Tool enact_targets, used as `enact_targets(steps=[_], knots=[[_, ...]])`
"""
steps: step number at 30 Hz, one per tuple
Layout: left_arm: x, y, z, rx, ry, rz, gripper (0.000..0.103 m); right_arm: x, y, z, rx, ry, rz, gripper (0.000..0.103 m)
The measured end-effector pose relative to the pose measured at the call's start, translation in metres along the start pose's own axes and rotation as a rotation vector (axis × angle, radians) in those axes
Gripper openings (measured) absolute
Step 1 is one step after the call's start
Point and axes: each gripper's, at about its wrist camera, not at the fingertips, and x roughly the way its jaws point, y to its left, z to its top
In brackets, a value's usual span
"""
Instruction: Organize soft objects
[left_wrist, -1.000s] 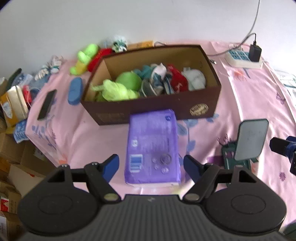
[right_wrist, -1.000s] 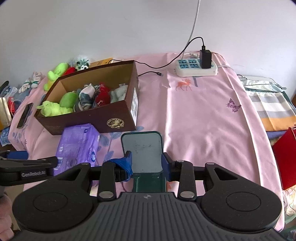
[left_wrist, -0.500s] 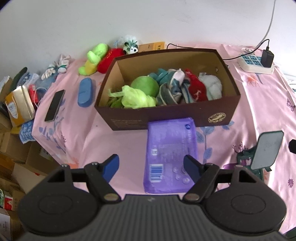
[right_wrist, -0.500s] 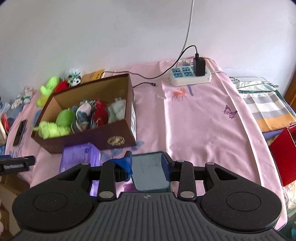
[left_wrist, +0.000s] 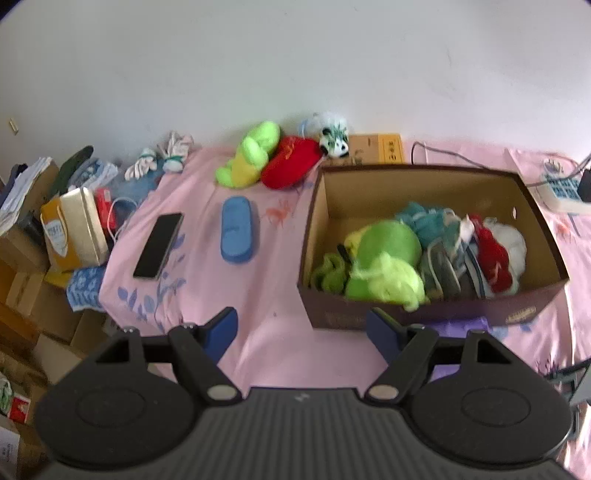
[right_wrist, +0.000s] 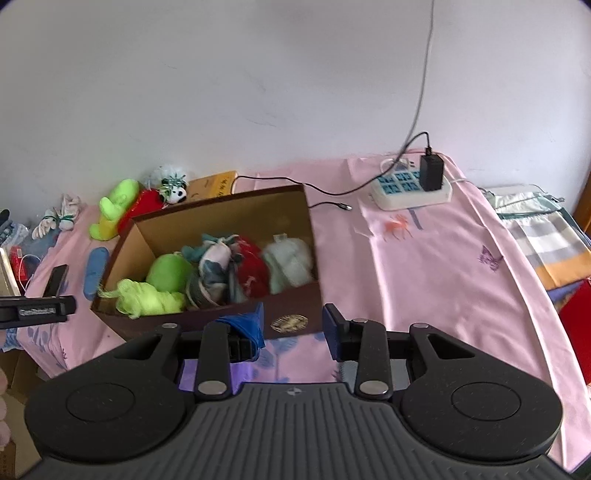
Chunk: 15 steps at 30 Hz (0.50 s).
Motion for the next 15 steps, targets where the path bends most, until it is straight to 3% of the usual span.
enact_targets(steps=[15], knots=[[0.019, -0.003, 0.015, 0.046, -0.028, -0.075, 0.080, 0.016, 0.043, 0.009, -0.069, -0.092, 0.039, 0.018]])
